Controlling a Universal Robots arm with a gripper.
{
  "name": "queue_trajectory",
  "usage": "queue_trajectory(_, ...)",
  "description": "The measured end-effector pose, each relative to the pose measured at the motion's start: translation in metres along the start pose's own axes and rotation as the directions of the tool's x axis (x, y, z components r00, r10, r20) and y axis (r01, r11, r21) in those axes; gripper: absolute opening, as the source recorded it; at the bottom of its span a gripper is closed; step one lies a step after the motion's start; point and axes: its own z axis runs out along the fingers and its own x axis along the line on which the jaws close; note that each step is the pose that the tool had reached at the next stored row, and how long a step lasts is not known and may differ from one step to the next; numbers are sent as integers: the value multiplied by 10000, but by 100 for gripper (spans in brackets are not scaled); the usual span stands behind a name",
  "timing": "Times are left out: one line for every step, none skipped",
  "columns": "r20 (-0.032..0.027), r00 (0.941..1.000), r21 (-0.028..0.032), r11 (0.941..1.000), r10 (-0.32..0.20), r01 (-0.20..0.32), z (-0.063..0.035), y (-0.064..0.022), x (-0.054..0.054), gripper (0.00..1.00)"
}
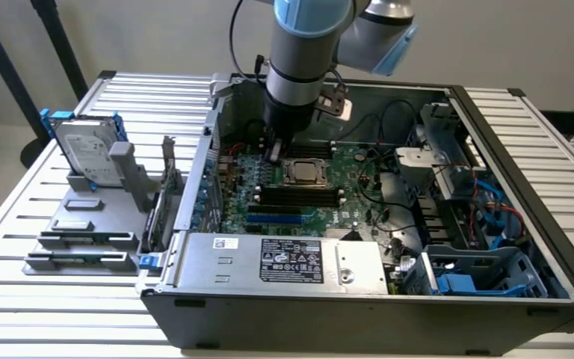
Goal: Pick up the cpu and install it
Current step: 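Install the first cpu locking lever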
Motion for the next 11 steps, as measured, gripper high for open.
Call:
queue_trajectory(40,10000,-14,10000,-64,64,-1,-1,5,11)
queue_trajectory(77,9999,-29,9999,-129,130,-1,-2,9,11)
queue_trajectory(113,9997,-45,9998,-198,199,0,-3,15,11)
queue_trajectory(145,9995,-63,9996,-263,264,0,-5,20,11)
queue_trajectory(175,9993,-81,9994,-329,331,1,-6,26,11)
queue_trajectory(201,9990,-103,9991,-398,400,3,-8,32,11)
queue_trajectory(229,9986,-125,9988,-469,472,3,-9,38,11)
queue_trajectory(254,9982,-149,9984,-538,542,5,-10,43,11)
queue_trajectory(279,9978,-172,9980,-608,613,6,-12,49,11)
queue_trajectory(307,9972,-197,9974,-685,691,7,-13,56,11)
queue_trajectory(334,9966,-219,9969,-754,761,8,-15,61,11)
